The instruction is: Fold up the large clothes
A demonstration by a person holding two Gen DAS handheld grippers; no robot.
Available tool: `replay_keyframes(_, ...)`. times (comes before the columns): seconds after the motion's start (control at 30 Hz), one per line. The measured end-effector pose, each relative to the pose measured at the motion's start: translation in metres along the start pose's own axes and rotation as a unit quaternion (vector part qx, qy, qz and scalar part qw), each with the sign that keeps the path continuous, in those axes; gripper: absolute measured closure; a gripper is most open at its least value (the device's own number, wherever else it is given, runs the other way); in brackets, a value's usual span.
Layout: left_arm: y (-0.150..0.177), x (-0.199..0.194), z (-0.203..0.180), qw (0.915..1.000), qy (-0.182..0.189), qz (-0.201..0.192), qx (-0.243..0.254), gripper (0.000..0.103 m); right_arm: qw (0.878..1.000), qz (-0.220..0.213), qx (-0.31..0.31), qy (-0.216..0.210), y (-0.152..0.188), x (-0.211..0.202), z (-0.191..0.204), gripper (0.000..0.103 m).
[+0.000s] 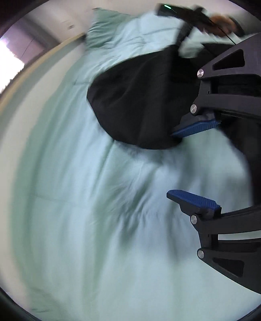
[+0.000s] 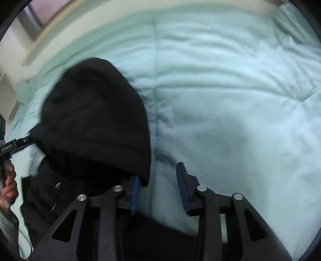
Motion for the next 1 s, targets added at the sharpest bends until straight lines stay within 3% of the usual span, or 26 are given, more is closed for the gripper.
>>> replay_keyframes(0.13, -0.032, -0.05, -0.025, 0.9966, 0.023, -0.067, 0.041, 0.047, 0.998, -0.055, -0.01, -0.019, -0.024, -0.041, 0.021, 0.064)
replay_keyframes(0.27, -0.07, -0.032, -0.082, 0.9927, 0.067, -0.074, 0.068, 0.047, 0.996, -0.068, -0.018, -0.052, -0.058, -0.031, 0.058, 0.047)
replay_keyframes(0.37, -0.062, 0.018, -0.095, 0.9931, 0.097, -0.01, 0.065, 0.047, 0.997, -0.034, -0.033, -0.059, -0.06, 0.006, 0.081, 0.047)
replay_keyframes(0.43, -0.036, 0.067, -0.091, 0.9942, 0.065, 0.057, 0.065, 0.047, 0.998, 0.007, -0.045, -0.049, -0.046, 0.042, 0.084, 0.047)
replay_keyframes(0.5, -0.014, 0.102, -0.074, 0.9929, 0.045, 0.095, 0.055, 0.047, 0.995, 0.056, -0.068, -0.038, -0.02, 0.082, 0.083, 0.047)
replay_keyframes(0.63, -0.014, 0.101, -0.07, 0.9955, 0.051, 0.068, 0.041, 0.047, 0.996, 0.045, -0.075, -0.034, -0.007, 0.088, 0.078, 0.047)
replay_keyframes(0.8, -0.016, 0.069, -0.081, 0.9944, 0.042, 0.037, 0.09, 0.047, 0.995, -0.002, -0.063, -0.075, -0.008, 0.032, 0.071, 0.046)
replay_keyframes(0.93, -0.022, 0.037, -0.071, 0.9936, 0.1, -0.003, 0.052, 0.046, 0.995, -0.047, -0.027, -0.08, -0.012, 0.005, 0.047, 0.042)
replay_keyframes(1.0, -0.025, 0.047, -0.06, 0.9949, 0.097, -0.001, 0.03, 0.045, 0.998, -0.021, -0.013, -0.063, -0.009, 0.024, 0.036, 0.04)
Point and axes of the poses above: each gripper's, at about its wrist camera, not at the fingertips, and x roughly the way its jaws point, z to its left, y to its underside, the point moved 7 cm from there along x, roughly the way its jaws point, and after that the axes turned 2 degrees about y, right-handed, at the moved point
